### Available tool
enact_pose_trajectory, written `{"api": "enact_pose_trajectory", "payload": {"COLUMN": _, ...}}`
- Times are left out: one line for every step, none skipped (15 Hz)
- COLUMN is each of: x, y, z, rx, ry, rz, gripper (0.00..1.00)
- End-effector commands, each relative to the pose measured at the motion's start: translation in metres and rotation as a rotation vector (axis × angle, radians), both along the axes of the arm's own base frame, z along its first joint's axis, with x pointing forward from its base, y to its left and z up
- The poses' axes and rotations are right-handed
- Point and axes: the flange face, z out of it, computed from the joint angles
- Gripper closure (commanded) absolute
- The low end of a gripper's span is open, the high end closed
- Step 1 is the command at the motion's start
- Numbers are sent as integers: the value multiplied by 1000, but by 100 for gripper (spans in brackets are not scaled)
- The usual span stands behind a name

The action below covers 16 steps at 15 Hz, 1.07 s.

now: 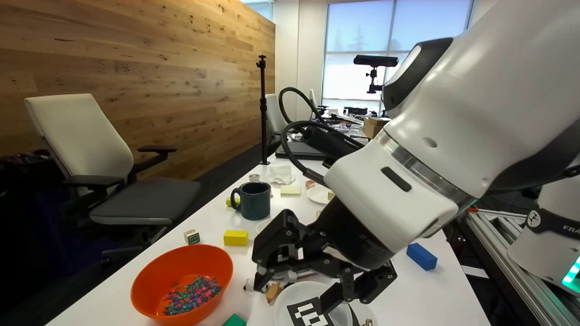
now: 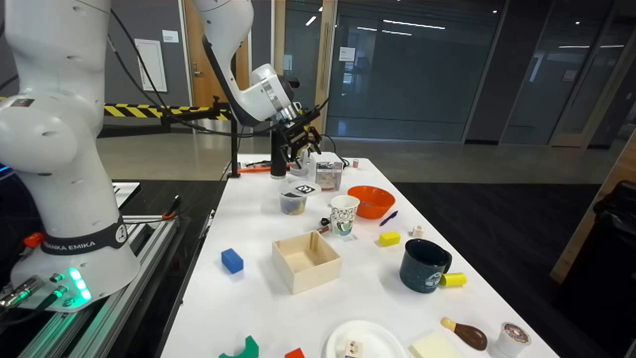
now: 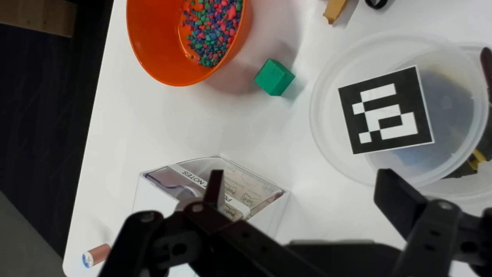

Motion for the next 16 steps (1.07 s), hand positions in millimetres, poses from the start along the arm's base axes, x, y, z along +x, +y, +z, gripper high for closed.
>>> {"api": "enact_pose_trajectory", "payload": {"x": 12, "y": -10, "z": 4, "rx": 90, "ry": -2, "rz": -8, "gripper": 0}}
{"api": "enact_pose_trajectory", "payload": {"x": 15, "y": -14, "z": 3, "rx": 115, "ry": 1, "rz": -15, "gripper": 0}}
{"api": "enact_pose_trajectory", "payload": {"x": 17, "y": -18, "z": 3, "rx": 136, "ry": 4, "rz": -22, "gripper": 0}}
{"api": "enact_pose_trajectory", "payload": {"x": 20, "y": -24, "z": 0, "rx": 154, "ry": 15, "rz": -43, "gripper": 0}}
{"api": "enact_pose_trajectory", "payload": {"x": 23, "y": -29, "z": -2, "rx": 168, "ry": 23, "rz": -62, "gripper": 0}}
{"api": "enact_pose_trajectory", "payload": {"x": 24, "y": -33, "z": -5, "rx": 175, "ry": 35, "rz": -81, "gripper": 0}}
{"api": "enact_pose_trajectory", "payload": {"x": 26, "y": -36, "z": -8, "rx": 176, "ry": 43, "rz": -94, "gripper": 0}}
{"api": "enact_pose_trajectory", "payload": {"x": 26, "y": -39, "z": -12, "rx": 171, "ry": 55, "rz": -109, "gripper": 0}}
{"api": "enact_pose_trajectory", "payload": {"x": 26, "y": -41, "z": -17, "rx": 167, "ry": 73, "rz": -120, "gripper": 0}}
{"api": "enact_pose_trajectory", "payload": {"x": 25, "y": -42, "z": -21, "rx": 164, "ry": 84, "rz": -127, "gripper": 0}}
{"api": "enact_pose_trajectory", "payload": {"x": 24, "y": -44, "z": -25, "rx": 162, "ry": 98, "rz": -133, "gripper": 0}}
{"api": "enact_pose_trajectory", "payload": {"x": 23, "y": -44, "z": -29, "rx": 163, "ry": 113, "rz": -142, "gripper": 0}}
{"api": "enact_pose_trajectory", "payload": {"x": 21, "y": -45, "z": -33, "rx": 162, "ry": 129, "rz": -149, "gripper": 0}}
{"api": "enact_pose_trajectory", "payload": {"x": 20, "y": -45, "z": -35, "rx": 167, "ry": 142, "rz": -156, "gripper": 0}}
{"api": "enact_pose_trajectory", "payload": {"x": 19, "y": -44, "z": -37, "rx": 178, "ry": 159, "rz": -161, "gripper": 0}}
{"api": "enact_pose_trajectory", "payload": {"x": 19, "y": -46, "z": -34, "rx": 196, "ry": 162, "rz": -162, "gripper": 0}}
